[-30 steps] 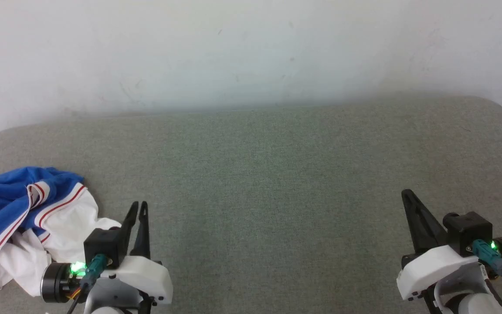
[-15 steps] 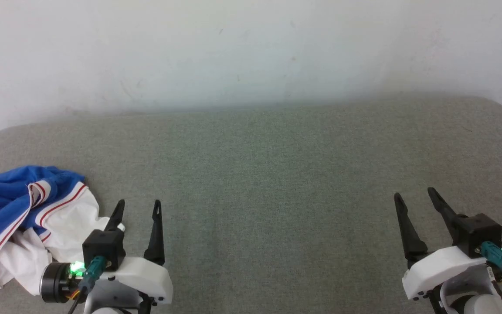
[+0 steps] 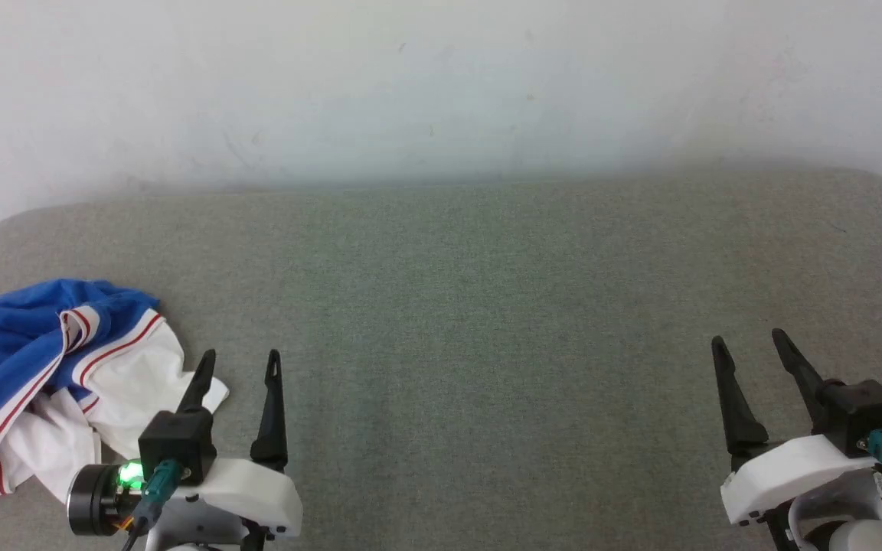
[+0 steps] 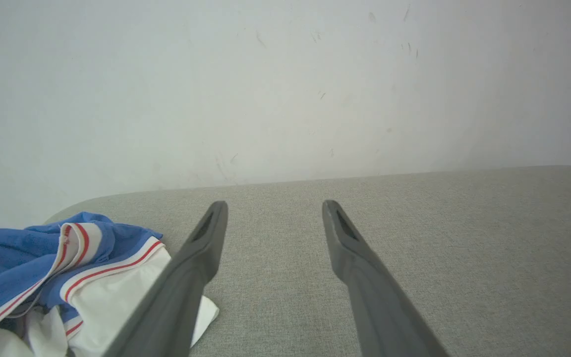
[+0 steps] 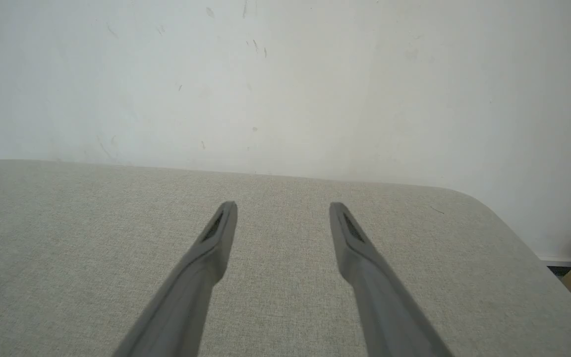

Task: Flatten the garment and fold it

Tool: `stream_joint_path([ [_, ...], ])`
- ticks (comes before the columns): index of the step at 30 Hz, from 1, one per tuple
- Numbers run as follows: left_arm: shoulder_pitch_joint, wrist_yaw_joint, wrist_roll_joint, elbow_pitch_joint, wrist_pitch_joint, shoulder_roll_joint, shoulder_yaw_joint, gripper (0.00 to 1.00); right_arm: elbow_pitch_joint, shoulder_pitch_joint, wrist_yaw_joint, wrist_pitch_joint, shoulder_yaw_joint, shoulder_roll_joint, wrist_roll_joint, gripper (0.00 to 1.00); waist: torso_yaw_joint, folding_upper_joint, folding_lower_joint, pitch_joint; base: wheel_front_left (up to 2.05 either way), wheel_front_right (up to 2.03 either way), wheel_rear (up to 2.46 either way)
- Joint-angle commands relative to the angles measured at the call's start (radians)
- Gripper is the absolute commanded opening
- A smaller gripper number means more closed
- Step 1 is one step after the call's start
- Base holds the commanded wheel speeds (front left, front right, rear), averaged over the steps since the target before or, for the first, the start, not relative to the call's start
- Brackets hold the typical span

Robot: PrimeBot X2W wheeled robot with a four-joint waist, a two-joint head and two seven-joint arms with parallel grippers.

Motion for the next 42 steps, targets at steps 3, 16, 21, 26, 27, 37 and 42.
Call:
stream_joint_path([
  [3,0.014,0.006,-0.012,-0.012,-0.013,-0.001,0.0,1.0,0.004,0.007,0.0,-0.014,-0.01,0.001,0.008,1.0,0.012,-0.0001,0.0,0.006,0.0,0.0,0.0],
  [16,0.028,0.026,-0.025,-0.039,-0.04,-0.002,-0.006,1.0,0.008,0.006,0.0,-0.041,-0.026,0.001,0.014,1.0,0.069,-0.0001,0.0,0.021,0.0,0.0,0.0],
  [21,0.034,0.032,-0.029,-0.048,-0.051,-0.002,-0.01,1.0,0.011,0.007,0.0,-0.051,-0.026,0.001,0.016,1.0,0.095,-0.0001,0.0,0.023,0.0,0.0,0.0],
  [26,0.04,0.036,-0.033,-0.054,-0.061,-0.002,-0.012,1.0,0.015,0.011,0.0,-0.057,-0.025,0.002,0.018,1.0,0.125,-0.0001,0.0,0.026,0.0,0.0,0.0],
  [27,0.041,0.037,-0.035,-0.055,-0.063,-0.002,-0.013,1.0,0.016,0.011,0.0,-0.059,-0.025,0.002,0.019,1.0,0.132,-0.0001,0.0,0.026,0.0,0.0,0.0],
  [37,0.06,0.048,-0.044,-0.073,-0.084,-0.003,-0.008,1.0,0.007,0.016,0.0,-0.064,-0.021,0.002,0.011,1.0,0.204,-0.0001,0.0,0.034,0.0,0.0,0.0],
  [42,0.069,0.057,-0.056,-0.08,-0.094,-0.003,-0.014,1.0,-0.003,0.022,-0.001,-0.061,-0.015,0.002,0.005,1.0,0.243,-0.0001,0.0,0.04,0.0,0.0,0.0],
])
